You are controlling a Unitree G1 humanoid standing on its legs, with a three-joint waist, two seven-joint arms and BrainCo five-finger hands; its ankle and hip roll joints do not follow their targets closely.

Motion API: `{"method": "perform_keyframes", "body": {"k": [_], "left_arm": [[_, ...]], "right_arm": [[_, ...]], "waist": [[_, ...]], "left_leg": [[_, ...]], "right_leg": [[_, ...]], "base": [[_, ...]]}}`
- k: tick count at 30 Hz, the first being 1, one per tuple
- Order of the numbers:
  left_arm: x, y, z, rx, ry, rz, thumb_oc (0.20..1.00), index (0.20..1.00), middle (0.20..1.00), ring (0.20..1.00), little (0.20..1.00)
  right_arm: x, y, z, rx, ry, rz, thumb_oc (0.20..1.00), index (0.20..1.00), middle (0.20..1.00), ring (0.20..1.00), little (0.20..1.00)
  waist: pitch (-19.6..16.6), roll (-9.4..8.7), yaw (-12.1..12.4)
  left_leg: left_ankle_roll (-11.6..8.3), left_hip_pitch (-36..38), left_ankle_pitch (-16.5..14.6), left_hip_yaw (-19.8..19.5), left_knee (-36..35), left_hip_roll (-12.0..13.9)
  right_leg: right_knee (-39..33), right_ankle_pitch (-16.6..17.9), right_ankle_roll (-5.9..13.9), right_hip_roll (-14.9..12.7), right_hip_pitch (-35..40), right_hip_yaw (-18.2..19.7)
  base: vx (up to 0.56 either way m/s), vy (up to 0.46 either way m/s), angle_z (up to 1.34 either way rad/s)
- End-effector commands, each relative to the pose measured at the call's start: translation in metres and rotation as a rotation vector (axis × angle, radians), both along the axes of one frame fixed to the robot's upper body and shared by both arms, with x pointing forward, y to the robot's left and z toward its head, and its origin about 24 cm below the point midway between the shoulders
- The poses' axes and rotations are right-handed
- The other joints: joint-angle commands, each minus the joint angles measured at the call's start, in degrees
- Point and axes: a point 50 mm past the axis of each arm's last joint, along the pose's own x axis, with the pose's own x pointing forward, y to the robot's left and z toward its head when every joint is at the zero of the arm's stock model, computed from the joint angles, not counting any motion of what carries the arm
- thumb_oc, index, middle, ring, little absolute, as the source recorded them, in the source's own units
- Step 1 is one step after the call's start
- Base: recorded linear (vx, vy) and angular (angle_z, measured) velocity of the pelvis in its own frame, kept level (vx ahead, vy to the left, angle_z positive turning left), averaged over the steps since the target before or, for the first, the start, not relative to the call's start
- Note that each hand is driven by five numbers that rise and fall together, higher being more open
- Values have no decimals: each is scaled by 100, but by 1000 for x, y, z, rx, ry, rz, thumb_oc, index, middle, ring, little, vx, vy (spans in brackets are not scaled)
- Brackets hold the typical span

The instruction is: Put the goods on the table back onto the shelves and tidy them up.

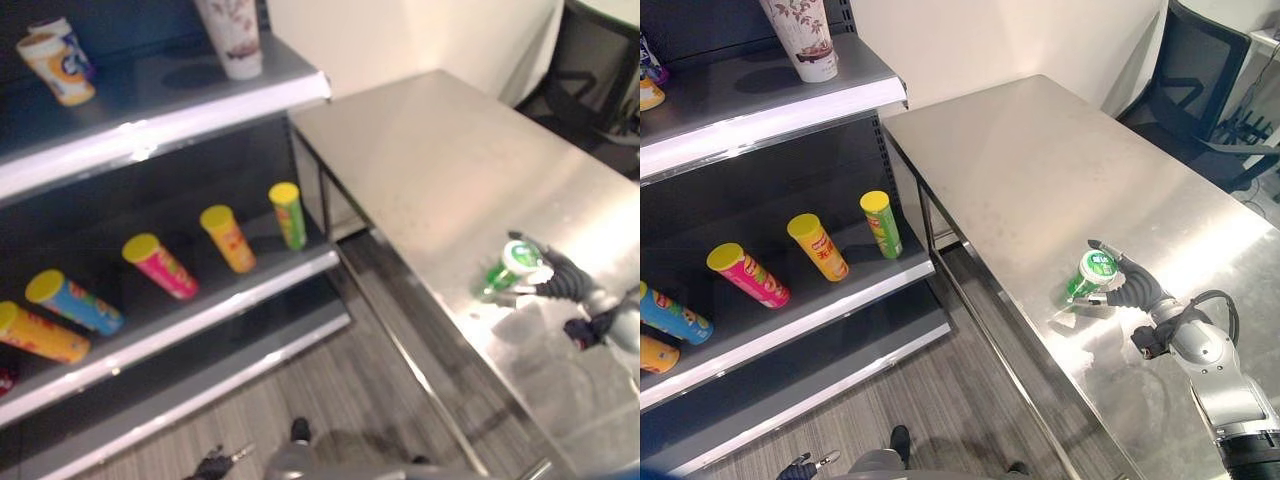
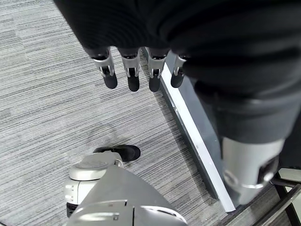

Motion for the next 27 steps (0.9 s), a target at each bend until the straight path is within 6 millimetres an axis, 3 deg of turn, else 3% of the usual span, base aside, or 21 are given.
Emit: {"method": "perform_keyframes", "body": {"k": [1,12,14,15,20,27], "left_arm": [[16,11,5,47,-25,-29,1000,1000,1000,1000,1000],[16,12,5,48,-24,-37,1000,1000,1000,1000,1000],[17,11,5,47,-26,-38,1000,1000,1000,1000,1000],[18,11,5,47,-28,-40,1000,1000,1000,1000,1000],[19,12,6,46,-32,-34,1000,1000,1000,1000,1000],[23,14,7,44,-51,-17,1000,1000,1000,1000,1000]], "right_arm": [[17,14,21,-3,-116,50,1000,1000,1000,1000,1000],[25,12,18,-34,-97,36,1000,1000,1000,1000,1000],[24,11,17,-46,-85,37,231,231,231,231,231],[24,10,17,-48,-82,37,200,200,200,200,200],[22,8,20,-75,-84,36,200,200,200,200,200],[21,10,51,-90,-217,48,200,200,200,200,200]], "waist": [[-81,-31,208],[-69,-23,297],[-67,-21,298],[-66,-21,300],[-74,-21,298],[-82,-25,273]], "left_leg": [[-476,30,259,92,76,436],[-502,-5,299,46,49,427],[-510,-19,305,28,47,425],[-512,-23,310,24,47,426],[-529,-13,316,11,46,446],[-564,13,327,2,78,509]], "right_leg": [[16,-7,245,-123,-86,96],[16,-22,242,-111,-52,20],[16,-22,241,-111,-49,-16],[16,-23,242,-112,-45,-25],[16,-45,232,-97,-12,-57],[16,-100,198,-37,33,-56]], "base": [[5,3,6],[5,-2,3],[-4,-3,2],[0,0,0],[-1,-11,5],[1,-16,5]]}}
